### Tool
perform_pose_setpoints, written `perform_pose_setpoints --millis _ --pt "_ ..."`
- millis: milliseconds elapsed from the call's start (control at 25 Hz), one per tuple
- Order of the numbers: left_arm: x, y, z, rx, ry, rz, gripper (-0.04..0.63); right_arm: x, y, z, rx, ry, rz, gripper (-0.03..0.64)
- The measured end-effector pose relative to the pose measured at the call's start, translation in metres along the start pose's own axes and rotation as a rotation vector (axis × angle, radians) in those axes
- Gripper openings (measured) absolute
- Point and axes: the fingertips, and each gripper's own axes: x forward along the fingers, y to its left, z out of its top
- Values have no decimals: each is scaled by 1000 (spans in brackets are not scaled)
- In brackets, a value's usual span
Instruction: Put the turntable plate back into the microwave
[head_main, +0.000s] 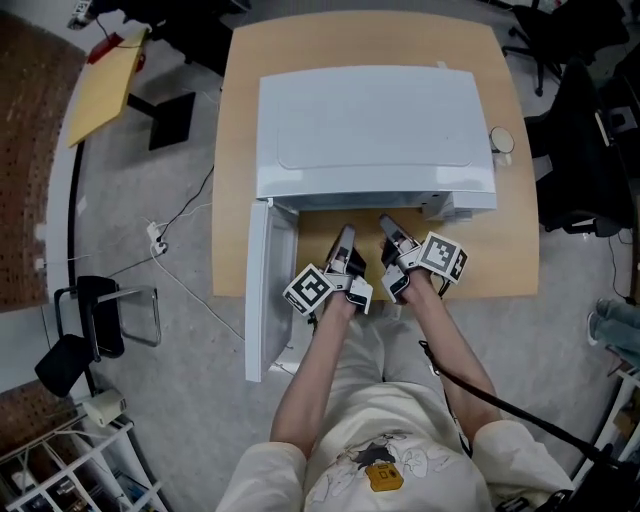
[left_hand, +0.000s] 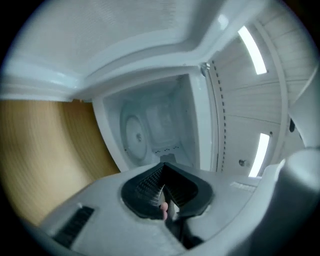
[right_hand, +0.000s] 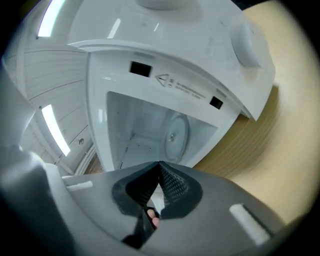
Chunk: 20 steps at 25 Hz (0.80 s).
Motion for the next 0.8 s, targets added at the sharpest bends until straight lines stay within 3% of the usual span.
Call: perform_pose_setpoints --millis 200,400,640,800 --pt "-17 -58 -19 336 129 16 -2 -34 54 -1 -214 22 22 8" --pt "-33 -91 -36 625 227 90 -2 -66 81 -13 -400 58 21 9" --pt "-52 -90 -49 816 302 199 0 -85 84 -36 -588 81 -42 8" --pt "-60 -84 -61 867 356 217 0 -87 71 -55 -793 166 -153 8"
